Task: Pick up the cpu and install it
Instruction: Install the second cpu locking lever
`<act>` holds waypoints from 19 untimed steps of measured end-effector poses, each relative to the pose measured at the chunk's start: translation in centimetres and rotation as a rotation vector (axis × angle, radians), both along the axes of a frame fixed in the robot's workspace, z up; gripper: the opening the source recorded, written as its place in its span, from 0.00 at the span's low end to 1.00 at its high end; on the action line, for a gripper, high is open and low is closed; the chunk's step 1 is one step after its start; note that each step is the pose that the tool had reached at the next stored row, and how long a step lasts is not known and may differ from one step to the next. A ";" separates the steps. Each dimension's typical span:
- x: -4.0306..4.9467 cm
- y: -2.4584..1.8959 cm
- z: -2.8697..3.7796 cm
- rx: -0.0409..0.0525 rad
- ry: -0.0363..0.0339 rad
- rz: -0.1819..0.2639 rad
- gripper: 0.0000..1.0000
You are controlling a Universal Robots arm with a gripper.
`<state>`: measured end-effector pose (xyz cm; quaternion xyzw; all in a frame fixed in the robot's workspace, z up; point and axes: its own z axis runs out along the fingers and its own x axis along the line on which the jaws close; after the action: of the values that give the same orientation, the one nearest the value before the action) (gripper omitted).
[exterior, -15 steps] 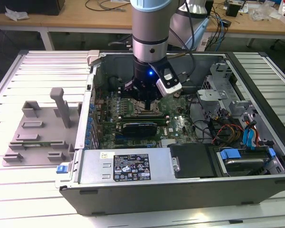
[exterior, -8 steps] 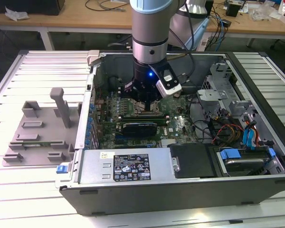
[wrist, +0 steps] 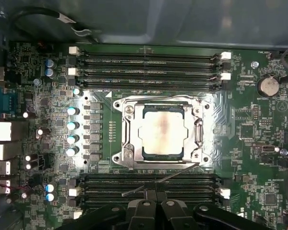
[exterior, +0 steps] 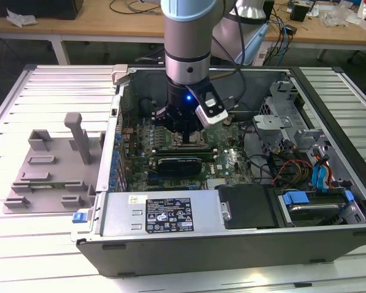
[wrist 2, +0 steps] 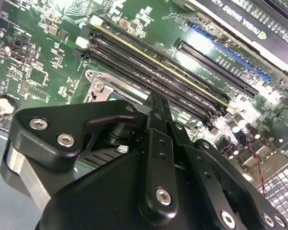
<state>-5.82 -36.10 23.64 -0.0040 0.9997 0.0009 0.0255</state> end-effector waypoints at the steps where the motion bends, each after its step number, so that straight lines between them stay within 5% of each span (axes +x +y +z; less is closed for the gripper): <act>1: -0.17 0.00 -0.27 0.0000 -0.0008 0.000 0.11; 10: -1.55 0.01 -1.51 0.0003 -0.0092 0.005 0.11; 13: -1.55 0.02 -1.64 0.0058 -0.0092 0.092 0.11; 16: -1.59 0.01 -1.66 0.0059 -0.0107 0.109 0.11; 19: -1.65 0.01 -1.90 0.0266 -0.0031 0.108 0.11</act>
<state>-7.47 -36.08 21.74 -0.0578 0.9978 0.0156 0.0270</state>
